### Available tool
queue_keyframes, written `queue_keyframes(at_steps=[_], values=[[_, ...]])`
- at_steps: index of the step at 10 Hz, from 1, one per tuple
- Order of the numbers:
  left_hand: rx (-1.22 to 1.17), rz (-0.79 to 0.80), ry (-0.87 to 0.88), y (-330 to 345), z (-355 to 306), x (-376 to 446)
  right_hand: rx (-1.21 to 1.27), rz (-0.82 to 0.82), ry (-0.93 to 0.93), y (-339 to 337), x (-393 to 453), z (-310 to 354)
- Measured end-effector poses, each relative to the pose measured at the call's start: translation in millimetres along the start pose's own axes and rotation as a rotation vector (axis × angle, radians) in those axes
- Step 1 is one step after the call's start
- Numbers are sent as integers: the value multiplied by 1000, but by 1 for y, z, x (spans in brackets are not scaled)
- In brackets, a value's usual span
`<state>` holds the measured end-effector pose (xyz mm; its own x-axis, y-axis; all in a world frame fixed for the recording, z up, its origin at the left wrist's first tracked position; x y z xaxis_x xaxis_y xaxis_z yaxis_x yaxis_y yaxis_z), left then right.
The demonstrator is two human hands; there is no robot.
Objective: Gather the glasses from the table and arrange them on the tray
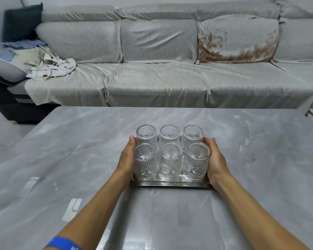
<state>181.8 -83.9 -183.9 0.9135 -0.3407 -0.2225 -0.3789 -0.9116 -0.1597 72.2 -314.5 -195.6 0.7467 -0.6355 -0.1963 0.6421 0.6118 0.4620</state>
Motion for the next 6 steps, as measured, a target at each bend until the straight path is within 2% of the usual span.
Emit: queue_keyframes(at_steps=[2,4,5,6], values=[[18,-179,35,0,0,7,-15,-45,-88,-2,5,-1],[28,-196,2,-1,2,8,-13,-31,-87,-3,4,-3],[66,-156,-9,2,-3,3,-76,-30,-53,2,-3,4],[106,-247,43,-21,-8,-4,-37,-94,-132,-15,-12,30]])
Point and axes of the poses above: each hand's wrist, its own x-axis towards the middle knuckle, its own y-axis out of the palm, z = x × y, the point moved 5 cm from there along x, towards the middle knuckle, and after that the axes turned 15 degrees about x, right-handed, at the moved point
